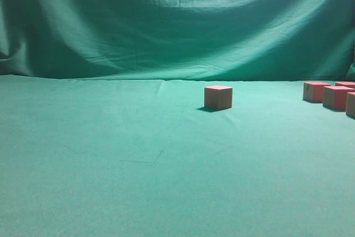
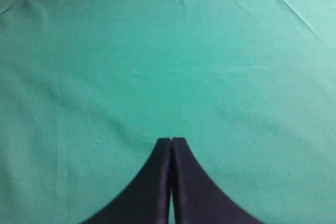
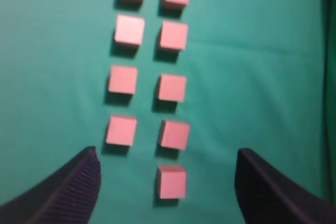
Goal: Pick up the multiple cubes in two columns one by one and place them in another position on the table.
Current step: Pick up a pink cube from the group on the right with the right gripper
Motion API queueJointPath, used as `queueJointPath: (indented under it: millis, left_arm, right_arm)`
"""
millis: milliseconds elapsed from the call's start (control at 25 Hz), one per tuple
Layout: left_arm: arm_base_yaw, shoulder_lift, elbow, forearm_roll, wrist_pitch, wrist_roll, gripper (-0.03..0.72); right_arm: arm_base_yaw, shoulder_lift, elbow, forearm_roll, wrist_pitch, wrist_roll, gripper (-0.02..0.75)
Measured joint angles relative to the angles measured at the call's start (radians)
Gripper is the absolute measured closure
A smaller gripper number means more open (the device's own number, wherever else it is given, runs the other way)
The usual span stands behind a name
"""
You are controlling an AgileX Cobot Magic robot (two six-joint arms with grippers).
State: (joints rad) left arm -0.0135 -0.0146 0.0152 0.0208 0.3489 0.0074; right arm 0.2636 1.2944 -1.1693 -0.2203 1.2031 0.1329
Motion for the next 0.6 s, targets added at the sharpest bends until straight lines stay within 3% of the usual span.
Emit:
queueJointPath:
  millis: [360, 600]
  left_arm:
    - [0.000, 0.000, 0.000, 0.000, 0.000, 0.000, 0.688]
    - [0.000, 0.000, 0.000, 0.000, 0.000, 0.000, 0.688]
  right_arm:
    - [-0.106, -0.064, 0.368, 0.045, -0.200, 0.002, 0.210]
    - [-0.157, -0.017, 0.453, 0.075, -0.291, -0.011, 0.210]
